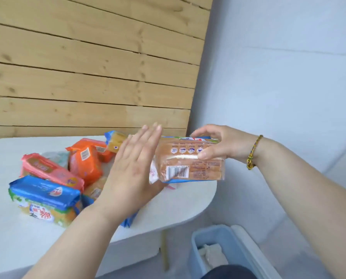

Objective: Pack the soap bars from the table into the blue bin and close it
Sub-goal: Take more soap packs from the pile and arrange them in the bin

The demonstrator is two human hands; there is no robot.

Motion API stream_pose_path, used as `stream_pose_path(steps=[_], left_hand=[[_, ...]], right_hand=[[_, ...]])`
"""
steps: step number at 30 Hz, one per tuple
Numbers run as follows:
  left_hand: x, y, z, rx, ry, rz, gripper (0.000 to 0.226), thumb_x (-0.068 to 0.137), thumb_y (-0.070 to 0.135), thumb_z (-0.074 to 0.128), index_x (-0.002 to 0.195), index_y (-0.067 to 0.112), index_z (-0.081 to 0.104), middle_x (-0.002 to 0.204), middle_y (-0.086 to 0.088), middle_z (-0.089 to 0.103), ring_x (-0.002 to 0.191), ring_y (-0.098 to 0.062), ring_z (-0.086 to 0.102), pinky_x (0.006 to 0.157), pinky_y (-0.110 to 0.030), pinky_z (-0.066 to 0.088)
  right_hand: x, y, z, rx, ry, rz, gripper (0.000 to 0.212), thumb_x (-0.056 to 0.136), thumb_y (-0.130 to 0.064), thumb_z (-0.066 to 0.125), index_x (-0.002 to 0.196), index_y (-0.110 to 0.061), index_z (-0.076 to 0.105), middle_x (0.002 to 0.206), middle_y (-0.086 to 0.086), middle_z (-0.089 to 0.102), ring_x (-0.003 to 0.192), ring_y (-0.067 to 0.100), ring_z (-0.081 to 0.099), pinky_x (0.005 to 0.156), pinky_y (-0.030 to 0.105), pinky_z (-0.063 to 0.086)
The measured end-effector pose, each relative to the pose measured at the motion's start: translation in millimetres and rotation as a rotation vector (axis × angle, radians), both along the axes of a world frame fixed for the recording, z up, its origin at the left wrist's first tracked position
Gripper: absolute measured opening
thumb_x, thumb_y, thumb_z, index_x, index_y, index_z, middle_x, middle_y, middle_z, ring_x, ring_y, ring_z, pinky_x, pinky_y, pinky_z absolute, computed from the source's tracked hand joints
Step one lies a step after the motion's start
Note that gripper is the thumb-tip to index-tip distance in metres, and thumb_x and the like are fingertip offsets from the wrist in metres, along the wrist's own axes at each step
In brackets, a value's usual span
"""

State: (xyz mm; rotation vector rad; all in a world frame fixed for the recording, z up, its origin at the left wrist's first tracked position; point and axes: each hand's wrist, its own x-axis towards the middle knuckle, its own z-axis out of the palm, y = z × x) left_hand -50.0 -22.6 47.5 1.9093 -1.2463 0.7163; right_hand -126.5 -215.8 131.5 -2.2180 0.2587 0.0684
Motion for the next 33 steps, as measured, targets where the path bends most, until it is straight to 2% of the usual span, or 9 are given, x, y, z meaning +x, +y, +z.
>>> stream_pose_path(steps=[5,8,11,14,19,22,24,30,33], left_hand=[[-47,-59,-12,0.204,0.079,-0.225,0.073,0.049,0.014,0.079,0.116,0.004,0.051,0.110,-0.013,0.065,0.102,-0.014,0.050,0.083,-0.024,0.033],[-73,-93,-30,0.301,0.175,-0.304,0.066,0.048,0.021,0.079,0.108,0.009,0.056,0.101,-0.010,0.067,0.094,-0.014,0.048,0.065,-0.022,0.041],[-93,-126,-52,0.403,0.205,-0.362,0.060,0.049,0.028,0.074,0.104,0.012,0.057,0.095,-0.007,0.068,0.081,-0.026,0.065,0.063,-0.031,0.050],[-108,-160,-76,0.519,0.235,-0.390,0.060,0.052,0.025,0.080,0.104,0.012,0.056,0.095,-0.008,0.066,0.079,-0.030,0.065,0.065,-0.037,0.053],[-116,-204,-123,0.631,0.449,-0.408,0.064,0.052,0.023,0.082,0.107,0.015,0.049,0.095,0.001,0.054,0.082,-0.021,0.060,0.073,-0.037,0.052],[-114,-224,-156,0.704,0.551,-0.426,0.064,0.051,0.023,0.082,0.104,0.016,0.048,0.093,0.004,0.051,0.083,-0.019,0.059,0.075,-0.034,0.052],[-114,-229,-176,0.747,0.608,-0.437,0.061,0.052,0.024,0.082,0.102,0.016,0.048,0.092,0.004,0.052,0.082,-0.018,0.059,0.072,-0.032,0.051],[-104,-230,-236,0.792,0.735,-0.473,0.061,0.055,0.022,0.082,0.106,0.020,0.047,0.096,0.007,0.053,0.089,-0.013,0.057,0.075,-0.021,0.044],[-94,-223,-259,0.886,0.716,-0.529,0.095,0.054,0.032,0.084,0.133,0.020,0.032,0.124,0.010,0.043,0.119,-0.010,0.040,0.095,-0.017,0.030]], right_hand=[[-71,-54,-34,0.076,0.081,-0.089,0.031,0.075,-0.003,0.068,0.085,-0.030,0.056,0.091,-0.012,0.057,0.080,0.003,0.058,0.075,0.022,0.050],[-105,-84,-64,0.031,0.170,-0.122,0.024,0.079,-0.012,0.066,0.086,-0.032,0.055,0.095,-0.014,0.057,0.091,0.007,0.056,0.084,0.026,0.047],[-133,-109,-97,-0.108,0.238,-0.149,0.029,0.079,-0.025,0.067,0.103,-0.031,0.054,0.106,-0.013,0.052,0.101,0.004,0.048,0.080,0.011,0.041],[-154,-131,-132,-0.160,0.269,-0.182,0.044,0.080,-0.026,0.065,0.122,-0.019,0.052,0.107,-0.012,0.048,0.103,0.003,0.044,0.086,0.017,0.034],[-174,-151,-191,0.004,0.267,-0.287,0.051,0.076,-0.026,0.071,0.121,-0.016,0.049,0.089,-0.017,0.052,0.095,0.010,0.051,0.073,0.015,0.043],[-173,-153,-234,-0.230,0.315,-0.191,0.088,0.059,-0.038,0.081,0.132,-0.024,0.034,0.113,-0.007,0.048,0.107,0.015,0.044,0.092,0.028,0.038],[-170,-148,-261,-0.449,0.329,-0.134,0.098,0.058,-0.042,0.078,0.137,-0.024,0.024,0.131,0.001,0.045,0.119,0.021,0.040,0.102,0.037,0.030],[-156,-138,-323,-0.433,0.288,-0.154,0.072,0.067,-0.024,0.073,0.127,-0.014,0.035,0.123,0.007,0.049,0.111,0.025,0.048,0.088,0.031,0.036],[-158,-138,-343,-0.475,0.348,-0.123,0.068,0.068,-0.029,0.072,0.124,-0.014,0.037,0.122,0.007,0.049,0.111,0.026,0.048,0.092,0.034,0.036]])
